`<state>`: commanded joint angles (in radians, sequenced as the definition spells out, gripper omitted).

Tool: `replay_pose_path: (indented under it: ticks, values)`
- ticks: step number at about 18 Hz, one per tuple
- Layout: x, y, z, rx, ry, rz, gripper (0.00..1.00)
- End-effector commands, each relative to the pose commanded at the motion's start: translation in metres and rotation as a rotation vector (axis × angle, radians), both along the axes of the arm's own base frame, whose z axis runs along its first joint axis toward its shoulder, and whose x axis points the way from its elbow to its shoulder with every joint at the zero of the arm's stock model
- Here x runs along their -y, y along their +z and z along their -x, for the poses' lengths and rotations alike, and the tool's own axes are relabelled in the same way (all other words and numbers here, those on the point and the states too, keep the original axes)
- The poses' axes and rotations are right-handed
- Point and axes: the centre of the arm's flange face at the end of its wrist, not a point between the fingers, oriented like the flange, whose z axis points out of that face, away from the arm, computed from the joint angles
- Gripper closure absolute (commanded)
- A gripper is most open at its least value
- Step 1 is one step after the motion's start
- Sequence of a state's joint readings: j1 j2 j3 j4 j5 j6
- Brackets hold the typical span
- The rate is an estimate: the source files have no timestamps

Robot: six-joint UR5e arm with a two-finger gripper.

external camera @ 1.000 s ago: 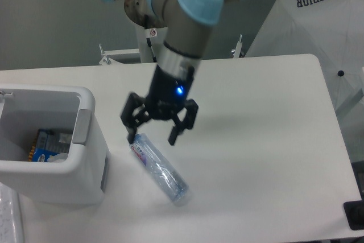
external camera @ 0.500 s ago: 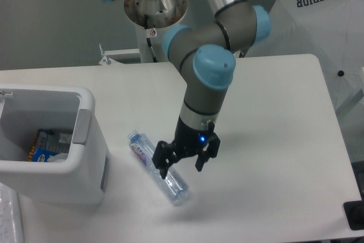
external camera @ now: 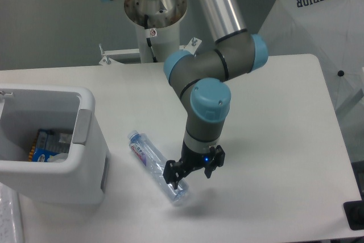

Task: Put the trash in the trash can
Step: 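Move the open gripper over the clear plastic water bottle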

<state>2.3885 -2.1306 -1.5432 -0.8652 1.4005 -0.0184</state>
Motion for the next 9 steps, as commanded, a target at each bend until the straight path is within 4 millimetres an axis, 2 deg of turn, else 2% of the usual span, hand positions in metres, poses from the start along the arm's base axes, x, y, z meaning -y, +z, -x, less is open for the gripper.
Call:
replay_pose_path:
  ticks: [3,9]
  values:
    - [-0.014,-0.008,-0.004,-0.035,-0.003,0.042,0.0]
    - [-0.014,-0.024,-0.005,-0.021,0.002,0.064,0.0]
